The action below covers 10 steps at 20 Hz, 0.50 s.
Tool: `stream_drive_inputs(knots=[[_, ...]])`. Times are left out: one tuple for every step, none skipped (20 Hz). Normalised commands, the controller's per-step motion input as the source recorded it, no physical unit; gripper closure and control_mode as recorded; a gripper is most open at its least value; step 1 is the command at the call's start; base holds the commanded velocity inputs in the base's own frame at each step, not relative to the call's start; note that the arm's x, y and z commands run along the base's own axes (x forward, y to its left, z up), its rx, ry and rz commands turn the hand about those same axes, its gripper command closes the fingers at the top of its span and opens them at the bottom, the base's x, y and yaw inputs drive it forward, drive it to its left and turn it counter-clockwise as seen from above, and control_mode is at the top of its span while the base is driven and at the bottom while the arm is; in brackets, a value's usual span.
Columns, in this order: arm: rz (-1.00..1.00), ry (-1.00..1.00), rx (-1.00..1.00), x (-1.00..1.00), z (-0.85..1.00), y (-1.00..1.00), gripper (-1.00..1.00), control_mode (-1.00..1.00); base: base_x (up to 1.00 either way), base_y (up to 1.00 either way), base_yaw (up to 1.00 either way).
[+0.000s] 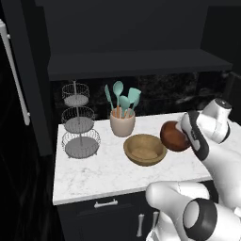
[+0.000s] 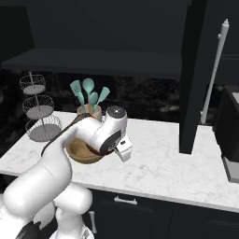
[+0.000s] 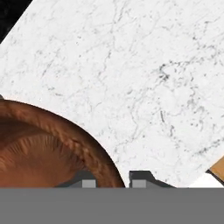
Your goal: Pick up the bowls on the counter and stack them on top of one another in the open cabinet. Place the smaller bowl on top of the larger bowl.
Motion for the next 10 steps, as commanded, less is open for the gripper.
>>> stream_drive_inputs(knots=[[0.00,0.00,0.00,0.09,0.00,1.00,1.00,-1.00,0.00,0.00,0.00],[-0.01,0.00,0.00,0.24,0.00,1.00,1.00,-1.00,0.00,0.00,0.00],[-0.05,0.00,0.00,0.49,0.00,1.00,1.00,-1.00,0.00,0.00,0.00],[-0.07,0.00,0.00,0.69,0.00,1.00,1.00,-1.00,0.00,0.00,0.00],[-0.09,0.02,0.00,0.83,0.00,0.96,1.00,-1.00,0.00,0.00,0.00],[-0.09,0.03,0.00,0.91,0.00,0.92,1.00,-1.00,0.00,0.00,0.00],[-0.08,0.06,0.00,0.87,0.00,0.76,1.00,-1.00,0.00,0.00,0.00],[-0.01,0.07,-0.01,0.66,0.00,0.56,1.00,-1.00,0.00,0.00,0.00],[0.00,0.05,0.00,0.36,-0.14,0.39,1.00,-1.00,0.00,0.00,0.00],[0.00,0.04,0.00,0.28,-0.22,0.29,1.00,-1.00,0.00,0.00,0.00]])
